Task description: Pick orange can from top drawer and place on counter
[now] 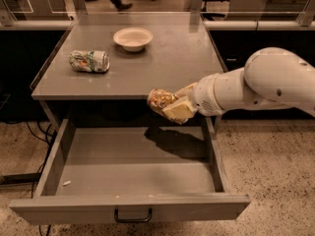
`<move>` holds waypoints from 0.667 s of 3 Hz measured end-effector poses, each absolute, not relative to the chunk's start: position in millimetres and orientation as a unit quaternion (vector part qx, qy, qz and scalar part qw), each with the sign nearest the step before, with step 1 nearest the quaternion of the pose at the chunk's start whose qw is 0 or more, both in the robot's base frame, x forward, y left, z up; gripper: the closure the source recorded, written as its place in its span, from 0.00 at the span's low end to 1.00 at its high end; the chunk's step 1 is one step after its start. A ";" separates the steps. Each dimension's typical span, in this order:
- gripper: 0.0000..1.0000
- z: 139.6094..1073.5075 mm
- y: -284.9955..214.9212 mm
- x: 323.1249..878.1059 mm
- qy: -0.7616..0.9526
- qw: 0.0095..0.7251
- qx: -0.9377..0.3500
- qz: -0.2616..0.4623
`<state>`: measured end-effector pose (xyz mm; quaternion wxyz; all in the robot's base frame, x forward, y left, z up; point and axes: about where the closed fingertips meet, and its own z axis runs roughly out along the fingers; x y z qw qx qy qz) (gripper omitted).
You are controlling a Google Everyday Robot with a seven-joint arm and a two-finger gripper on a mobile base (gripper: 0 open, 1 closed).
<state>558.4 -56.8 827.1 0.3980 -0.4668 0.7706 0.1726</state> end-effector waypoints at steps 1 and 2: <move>1.00 900.0 -92.6 614.3 0.767 0.420 -0.462 0.146; 1.00 899.6 -87.0 616.6 0.763 0.421 -0.466 0.153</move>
Offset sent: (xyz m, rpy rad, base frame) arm 0.0885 -0.0567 0.0914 0.0013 -0.0579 -0.0667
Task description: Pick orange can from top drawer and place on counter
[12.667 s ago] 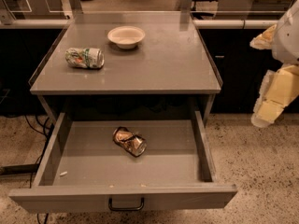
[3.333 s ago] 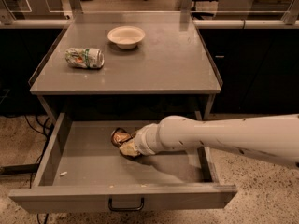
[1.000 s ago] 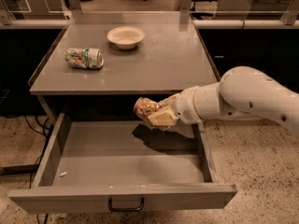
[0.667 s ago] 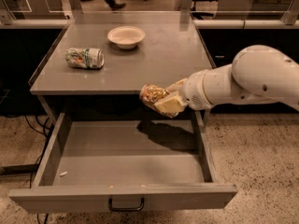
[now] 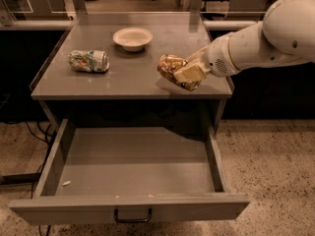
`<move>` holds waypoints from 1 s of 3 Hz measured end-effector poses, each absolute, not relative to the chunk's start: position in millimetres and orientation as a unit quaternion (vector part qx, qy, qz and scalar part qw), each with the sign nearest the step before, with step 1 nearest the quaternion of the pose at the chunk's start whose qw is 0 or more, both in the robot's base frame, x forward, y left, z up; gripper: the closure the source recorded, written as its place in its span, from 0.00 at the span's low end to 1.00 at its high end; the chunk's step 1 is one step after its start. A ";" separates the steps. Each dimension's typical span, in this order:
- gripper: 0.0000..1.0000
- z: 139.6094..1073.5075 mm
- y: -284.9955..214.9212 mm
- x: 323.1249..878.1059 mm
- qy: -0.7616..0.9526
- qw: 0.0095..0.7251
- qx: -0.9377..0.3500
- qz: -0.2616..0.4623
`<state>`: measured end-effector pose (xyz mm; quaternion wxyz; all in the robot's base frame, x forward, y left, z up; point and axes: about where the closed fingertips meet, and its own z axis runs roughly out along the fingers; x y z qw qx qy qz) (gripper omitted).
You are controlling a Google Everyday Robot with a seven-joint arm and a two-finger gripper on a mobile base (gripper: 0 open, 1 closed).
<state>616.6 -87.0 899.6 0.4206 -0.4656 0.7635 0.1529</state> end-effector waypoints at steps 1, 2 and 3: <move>1.00 900.6 -76.5 640.0 0.755 0.425 -0.477 0.147; 1.00 896.4 -58.0 670.2 0.748 0.422 -0.491 0.147; 1.00 888.7 -41.2 695.6 0.746 0.416 -0.499 0.148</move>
Offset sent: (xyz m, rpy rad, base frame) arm 0.0984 0.0553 -0.0071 -0.0392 -0.0399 0.0850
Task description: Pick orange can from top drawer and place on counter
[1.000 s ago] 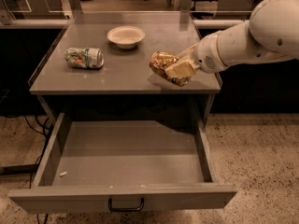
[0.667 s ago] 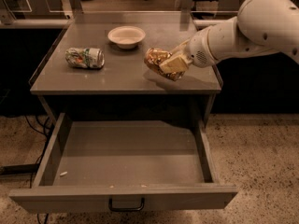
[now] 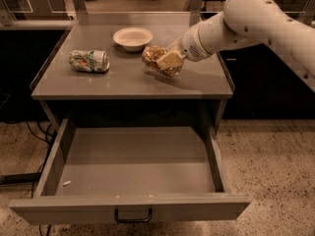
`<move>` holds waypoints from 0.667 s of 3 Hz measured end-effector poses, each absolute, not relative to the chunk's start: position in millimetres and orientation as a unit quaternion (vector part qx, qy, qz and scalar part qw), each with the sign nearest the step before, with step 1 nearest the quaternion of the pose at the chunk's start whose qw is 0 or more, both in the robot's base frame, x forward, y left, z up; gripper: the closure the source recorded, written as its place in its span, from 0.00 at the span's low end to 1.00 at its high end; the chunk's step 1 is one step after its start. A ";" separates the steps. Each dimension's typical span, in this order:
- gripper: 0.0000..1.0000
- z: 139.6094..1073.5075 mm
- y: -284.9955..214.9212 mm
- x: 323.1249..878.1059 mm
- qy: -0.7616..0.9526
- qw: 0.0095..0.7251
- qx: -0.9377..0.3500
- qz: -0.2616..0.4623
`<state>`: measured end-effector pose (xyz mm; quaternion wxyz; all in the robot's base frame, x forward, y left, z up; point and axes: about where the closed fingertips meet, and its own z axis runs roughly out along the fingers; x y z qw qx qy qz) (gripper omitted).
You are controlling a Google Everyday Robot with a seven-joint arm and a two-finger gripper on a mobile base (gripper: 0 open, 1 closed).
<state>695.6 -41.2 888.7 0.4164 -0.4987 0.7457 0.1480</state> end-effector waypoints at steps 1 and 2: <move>1.00 876.7 -32.7 708.9 0.748 0.407 -0.502 0.150; 1.00 863.3 -28.5 714.2 0.751 0.400 -0.504 0.151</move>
Offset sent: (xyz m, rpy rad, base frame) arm 0.0247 0.0124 -0.0385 -0.0268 0.0442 0.0044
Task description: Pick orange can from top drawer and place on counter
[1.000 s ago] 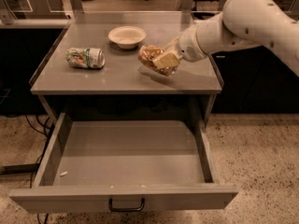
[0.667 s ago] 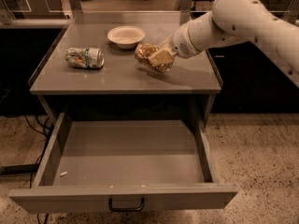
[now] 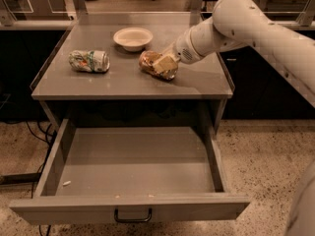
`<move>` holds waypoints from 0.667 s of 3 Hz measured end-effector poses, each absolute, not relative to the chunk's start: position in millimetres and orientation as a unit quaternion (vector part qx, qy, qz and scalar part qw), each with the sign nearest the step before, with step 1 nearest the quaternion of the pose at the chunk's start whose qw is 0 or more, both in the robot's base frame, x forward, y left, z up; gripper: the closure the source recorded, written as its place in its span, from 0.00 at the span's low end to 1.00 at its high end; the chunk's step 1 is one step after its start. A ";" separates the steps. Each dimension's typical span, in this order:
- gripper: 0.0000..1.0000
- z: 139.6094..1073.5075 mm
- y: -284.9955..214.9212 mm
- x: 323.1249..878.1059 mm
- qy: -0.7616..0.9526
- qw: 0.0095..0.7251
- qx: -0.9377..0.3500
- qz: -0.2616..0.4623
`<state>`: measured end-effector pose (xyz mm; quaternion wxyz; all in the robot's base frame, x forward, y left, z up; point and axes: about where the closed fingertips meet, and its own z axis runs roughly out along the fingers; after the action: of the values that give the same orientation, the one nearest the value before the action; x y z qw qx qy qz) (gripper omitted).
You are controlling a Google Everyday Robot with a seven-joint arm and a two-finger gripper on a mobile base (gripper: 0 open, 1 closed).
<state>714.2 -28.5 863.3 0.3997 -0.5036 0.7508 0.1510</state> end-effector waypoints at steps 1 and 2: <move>0.85 862.1 -28.1 714.6 0.751 0.399 -0.504 0.151; 0.61 862.1 -28.1 714.6 0.751 0.399 -0.504 0.151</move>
Offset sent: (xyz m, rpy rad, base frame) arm 0.0004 0.0004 -0.0012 -0.0007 0.0014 0.0003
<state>714.6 -28.1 862.1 0.3990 -0.5038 0.7511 0.1512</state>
